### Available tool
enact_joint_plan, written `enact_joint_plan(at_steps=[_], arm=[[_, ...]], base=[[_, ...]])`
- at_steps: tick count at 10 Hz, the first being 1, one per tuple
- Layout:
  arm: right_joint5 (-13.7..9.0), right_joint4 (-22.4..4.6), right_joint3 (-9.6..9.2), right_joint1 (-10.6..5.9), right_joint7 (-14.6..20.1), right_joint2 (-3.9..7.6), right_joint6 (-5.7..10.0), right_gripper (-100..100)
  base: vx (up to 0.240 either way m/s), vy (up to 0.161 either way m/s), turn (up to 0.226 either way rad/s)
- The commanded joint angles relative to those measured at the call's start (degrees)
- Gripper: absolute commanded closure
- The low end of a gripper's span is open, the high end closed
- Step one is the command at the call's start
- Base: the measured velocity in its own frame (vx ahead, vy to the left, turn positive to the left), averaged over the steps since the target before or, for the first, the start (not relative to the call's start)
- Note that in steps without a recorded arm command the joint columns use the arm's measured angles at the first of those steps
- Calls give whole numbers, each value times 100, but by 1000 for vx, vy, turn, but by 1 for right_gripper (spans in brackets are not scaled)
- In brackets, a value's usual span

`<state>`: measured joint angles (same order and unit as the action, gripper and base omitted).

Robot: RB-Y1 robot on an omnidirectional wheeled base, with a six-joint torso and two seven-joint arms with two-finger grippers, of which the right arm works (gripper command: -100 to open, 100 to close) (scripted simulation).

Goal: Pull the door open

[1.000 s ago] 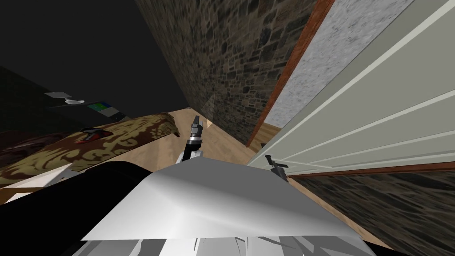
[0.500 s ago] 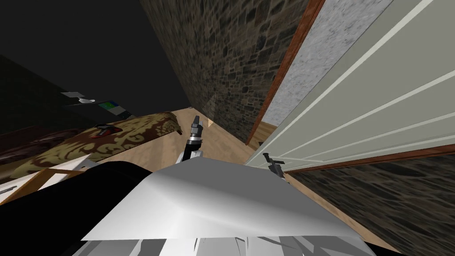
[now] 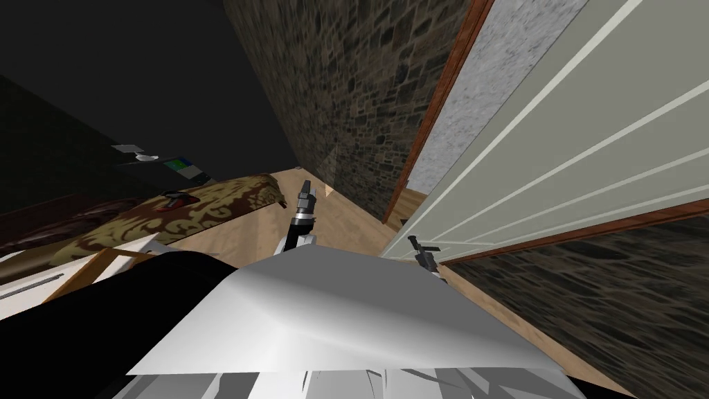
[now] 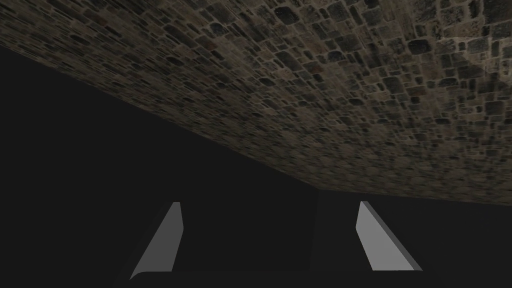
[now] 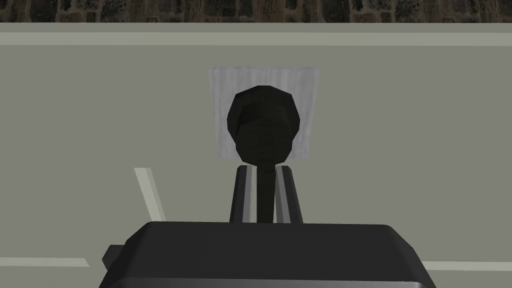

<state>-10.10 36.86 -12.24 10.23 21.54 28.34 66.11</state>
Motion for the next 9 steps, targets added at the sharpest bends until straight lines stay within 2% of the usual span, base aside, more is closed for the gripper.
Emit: enact_joint_plan(at_steps=[1, 5, 9], arm=[[114, -8, -79, -116, -61, -168, -112, 100], [256, 387, -80, -215, -209, -334, -567, 100], [379, 730, -81, -302, -337, -478, -962, 100]], base=[[-220, -81, 83], [-204, -85, 59], [-159, -124, 56]])
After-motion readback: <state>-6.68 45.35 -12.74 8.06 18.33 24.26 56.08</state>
